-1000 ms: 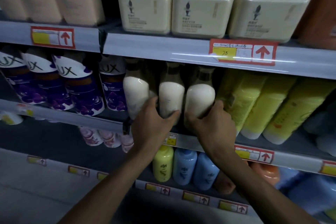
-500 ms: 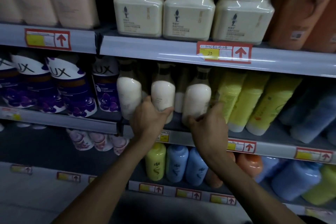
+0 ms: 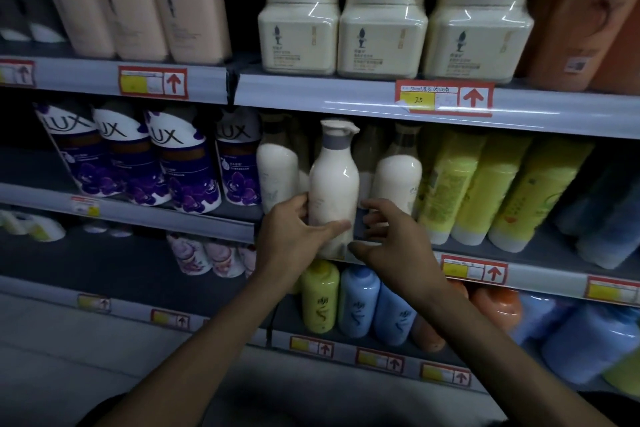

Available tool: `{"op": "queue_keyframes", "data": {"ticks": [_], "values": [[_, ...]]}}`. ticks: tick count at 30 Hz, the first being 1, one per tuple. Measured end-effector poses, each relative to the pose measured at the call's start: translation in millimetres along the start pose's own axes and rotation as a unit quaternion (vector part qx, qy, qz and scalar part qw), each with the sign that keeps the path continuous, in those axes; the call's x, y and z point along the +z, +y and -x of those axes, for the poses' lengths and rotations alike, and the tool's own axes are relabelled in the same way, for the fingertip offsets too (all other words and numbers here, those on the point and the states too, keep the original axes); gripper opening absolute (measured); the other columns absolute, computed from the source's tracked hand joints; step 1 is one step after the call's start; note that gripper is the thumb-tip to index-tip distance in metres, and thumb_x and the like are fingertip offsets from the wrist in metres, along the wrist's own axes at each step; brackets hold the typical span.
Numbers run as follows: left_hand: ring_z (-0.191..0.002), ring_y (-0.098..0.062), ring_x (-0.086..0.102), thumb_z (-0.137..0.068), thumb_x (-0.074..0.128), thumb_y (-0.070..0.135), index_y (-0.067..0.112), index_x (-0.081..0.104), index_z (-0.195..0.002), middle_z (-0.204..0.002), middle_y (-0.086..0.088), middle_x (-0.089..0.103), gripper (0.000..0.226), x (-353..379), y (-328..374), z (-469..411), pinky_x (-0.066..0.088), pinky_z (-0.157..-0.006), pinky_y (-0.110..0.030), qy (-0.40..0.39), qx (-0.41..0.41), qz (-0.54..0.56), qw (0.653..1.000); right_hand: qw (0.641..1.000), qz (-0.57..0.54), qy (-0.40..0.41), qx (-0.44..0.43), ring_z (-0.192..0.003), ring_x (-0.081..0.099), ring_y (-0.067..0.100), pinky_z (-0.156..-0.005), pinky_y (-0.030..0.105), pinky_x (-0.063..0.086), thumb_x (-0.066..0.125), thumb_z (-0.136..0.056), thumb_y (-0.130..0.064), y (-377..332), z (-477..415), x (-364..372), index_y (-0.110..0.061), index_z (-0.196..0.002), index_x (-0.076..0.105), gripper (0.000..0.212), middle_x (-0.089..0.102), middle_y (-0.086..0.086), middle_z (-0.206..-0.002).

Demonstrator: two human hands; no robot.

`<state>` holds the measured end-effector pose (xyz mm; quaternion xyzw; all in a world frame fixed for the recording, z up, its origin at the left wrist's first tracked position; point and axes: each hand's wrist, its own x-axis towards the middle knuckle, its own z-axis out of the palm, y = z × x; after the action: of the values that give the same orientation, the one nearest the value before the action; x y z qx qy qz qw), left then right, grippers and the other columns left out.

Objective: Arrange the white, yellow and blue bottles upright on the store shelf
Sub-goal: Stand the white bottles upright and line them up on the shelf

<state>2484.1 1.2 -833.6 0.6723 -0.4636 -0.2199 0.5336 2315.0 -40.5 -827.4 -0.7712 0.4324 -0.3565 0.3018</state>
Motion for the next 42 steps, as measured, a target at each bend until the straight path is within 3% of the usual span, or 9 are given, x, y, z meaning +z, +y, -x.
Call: {"op": "queue_keyframes", "data": {"ticks": [2, 4, 8, 11, 15, 19, 23, 33, 42], "values": [[-0.094, -0.002, 0.076, -0.053, 0.091, 0.058, 0.027, 0.075, -0.118, -0.104, 0.014, 0.080, 0.073, -2, 0, 6, 0.065, -0.083, -0.040, -0.012, 0.015, 0.007, 1.000, 0.999, -0.013, -0.045, -0.005, -0.090, 0.059, -0.010, -0.077, 0.006, 0.050, 0.092, -0.072, -0.016, -3, 1, 1, -0.033, -0.127, 0.051, 0.071, 0.055, -0.030, -0.100], [-0.095, 0.000, 0.075, -0.059, 0.096, 0.049, 0.024, 0.075, -0.121, -0.105, 0.013, 0.080, 0.070, -1, 4, 8, 0.065, -0.084, -0.039, -0.030, 0.027, 0.017, 0.999, 0.998, -0.034, -0.055, -0.009, -0.090, 0.058, -0.017, -0.072, 0.000, 0.045, 0.097, -0.068, -0.023, -3, 1, 3, -0.033, -0.129, 0.047, 0.080, 0.054, -0.033, -0.104], [-0.092, -0.004, 0.077, -0.064, 0.090, 0.058, 0.025, 0.076, -0.119, -0.099, 0.012, 0.081, 0.066, 2, 11, 13, 0.064, -0.082, -0.037, -0.077, 0.042, 0.008, 0.996, 0.998, -0.057, -0.005, -0.005, -0.089, 0.063, -0.012, -0.066, 0.008, 0.050, 0.099, -0.062, -0.033, 5, 0, -2, -0.023, -0.123, 0.052, 0.078, 0.064, -0.021, -0.102], [-0.077, -0.004, 0.074, -0.094, 0.073, 0.045, 0.024, 0.080, -0.099, -0.078, 0.011, 0.078, 0.023, 3, 15, 13, 0.059, -0.075, -0.029, -0.125, 0.036, 0.031, 0.991, 0.998, -0.053, 0.001, 0.016, -0.094, 0.066, -0.003, -0.071, 0.017, 0.056, 0.101, -0.057, -0.038, 20, 4, -11, -0.023, -0.123, 0.057, 0.081, 0.070, -0.014, -0.109], [-0.083, -0.003, 0.072, -0.100, 0.067, 0.024, 0.030, 0.077, -0.100, -0.082, 0.015, 0.076, 0.012, 15, 0, -5, 0.061, -0.083, -0.031, -0.090, 0.016, 0.002, 0.996, 0.998, -0.048, -0.013, 0.035, -0.096, 0.063, -0.009, -0.067, 0.009, 0.051, 0.101, -0.058, -0.032, 34, 12, -26, -0.028, -0.126, 0.057, 0.081, 0.068, -0.018, -0.112], [-0.091, -0.016, 0.071, -0.095, 0.066, 0.019, 0.025, 0.071, -0.123, -0.078, 0.017, 0.069, 0.029, 37, -21, -31, 0.060, -0.087, -0.042, 0.016, -0.011, -0.082, 0.996, 0.998, -0.029, -0.018, 0.047, -0.101, 0.064, -0.001, -0.076, 0.023, 0.054, 0.100, -0.056, -0.036, 41, 20, -37, -0.032, -0.129, 0.055, 0.086, 0.069, -0.017, -0.116], [-0.106, -0.027, 0.070, -0.095, 0.067, 0.027, 0.025, 0.063, -0.134, -0.105, 0.001, 0.077, 0.039, 55, -23, -56, 0.058, -0.085, -0.042, 0.101, -0.034, -0.144, 0.984, 0.997, -0.048, -0.016, 0.057, -0.098, 0.065, 0.000, -0.076, 0.024, 0.054, 0.100, -0.055, -0.033, 44, 26, -45, -0.034, -0.127, 0.057, 0.084, 0.070, -0.016, -0.112], [-0.111, -0.039, 0.068, -0.094, 0.068, 0.044, 0.013, 0.056, -0.122, -0.120, -0.017, 0.071, 0.043, 89, -24, -83, 0.053, -0.085, -0.045, 0.153, -0.093, -0.232, 0.956, 0.995, -0.070, 0.003, 0.069, -0.101, 0.065, -0.002, -0.076, 0.021, 0.053, 0.102, -0.054, -0.027, 45, 21, -50, -0.035, -0.126, 0.057, 0.085, 0.071, -0.017, -0.113], [-0.107, -0.040, 0.070, -0.087, 0.071, 0.063, 0.010, 0.059, -0.114, -0.113, -0.018, 0.073, 0.060, 91, -28, -98, 0.051, -0.082, -0.044, 0.189, -0.087, -0.257, 0.944, 0.995, -0.056, 0.015, 0.076, -0.094, 0.061, -0.015, -0.065, 0.003, 0.049, 0.102, -0.053, -0.026, 48, 18, -55, -0.029, -0.123, 0.059, 0.082, 0.071, -0.015, -0.109]]}}
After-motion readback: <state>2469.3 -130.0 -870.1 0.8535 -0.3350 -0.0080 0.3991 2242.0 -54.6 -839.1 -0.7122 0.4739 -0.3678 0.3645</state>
